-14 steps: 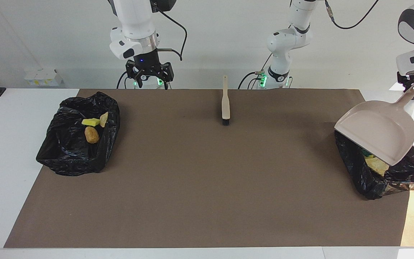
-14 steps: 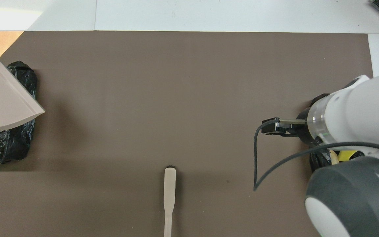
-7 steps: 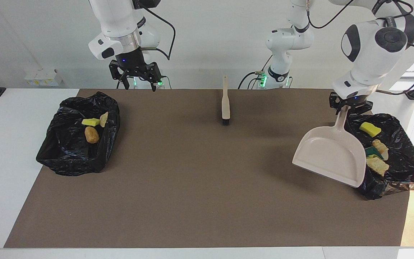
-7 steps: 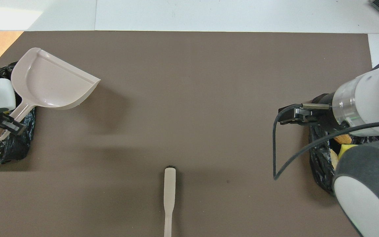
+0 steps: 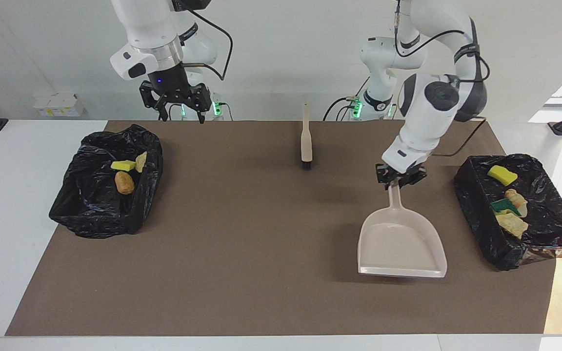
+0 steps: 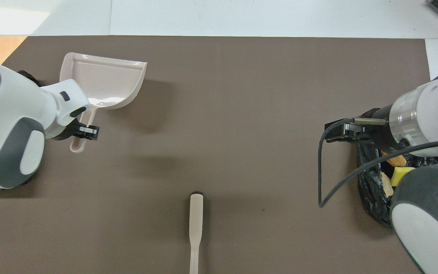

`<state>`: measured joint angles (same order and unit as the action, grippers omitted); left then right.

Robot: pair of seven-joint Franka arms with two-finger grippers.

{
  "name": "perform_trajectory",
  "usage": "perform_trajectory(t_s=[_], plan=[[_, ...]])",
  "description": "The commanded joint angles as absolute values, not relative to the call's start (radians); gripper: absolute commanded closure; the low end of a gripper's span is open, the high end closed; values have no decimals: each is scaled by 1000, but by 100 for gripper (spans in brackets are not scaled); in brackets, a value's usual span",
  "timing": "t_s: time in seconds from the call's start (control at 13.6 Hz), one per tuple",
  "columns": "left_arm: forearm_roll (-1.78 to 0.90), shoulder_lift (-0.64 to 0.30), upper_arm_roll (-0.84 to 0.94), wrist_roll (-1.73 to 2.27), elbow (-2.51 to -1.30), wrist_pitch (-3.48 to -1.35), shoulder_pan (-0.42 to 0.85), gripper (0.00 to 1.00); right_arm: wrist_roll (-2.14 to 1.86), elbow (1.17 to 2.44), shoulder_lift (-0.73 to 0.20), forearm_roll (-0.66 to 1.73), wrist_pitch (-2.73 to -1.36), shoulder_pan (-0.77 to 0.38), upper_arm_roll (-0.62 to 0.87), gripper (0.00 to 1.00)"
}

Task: Sweep and dump trash in bin
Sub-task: 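Set the dustpan on the table center with the left gripper and withdraw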

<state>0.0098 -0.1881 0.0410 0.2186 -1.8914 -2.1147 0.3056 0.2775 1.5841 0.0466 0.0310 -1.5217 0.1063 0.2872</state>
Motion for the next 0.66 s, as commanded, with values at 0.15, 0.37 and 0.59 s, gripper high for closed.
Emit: perform_trajectory(t_s=[0.15,0.37,0.59], plan=[[-37,-261,20,379,-1884,-2214,495,100,206,1520,15,11,-1456,80,253,0],[-29,-296,18,523,-1876,-2293,583,81,206,1514,11,2,-1453,-40,128,0],[-2,-292,14,525,-1876,-2255,575,0,203,1523,23,6,-1456,-35,124,0]])
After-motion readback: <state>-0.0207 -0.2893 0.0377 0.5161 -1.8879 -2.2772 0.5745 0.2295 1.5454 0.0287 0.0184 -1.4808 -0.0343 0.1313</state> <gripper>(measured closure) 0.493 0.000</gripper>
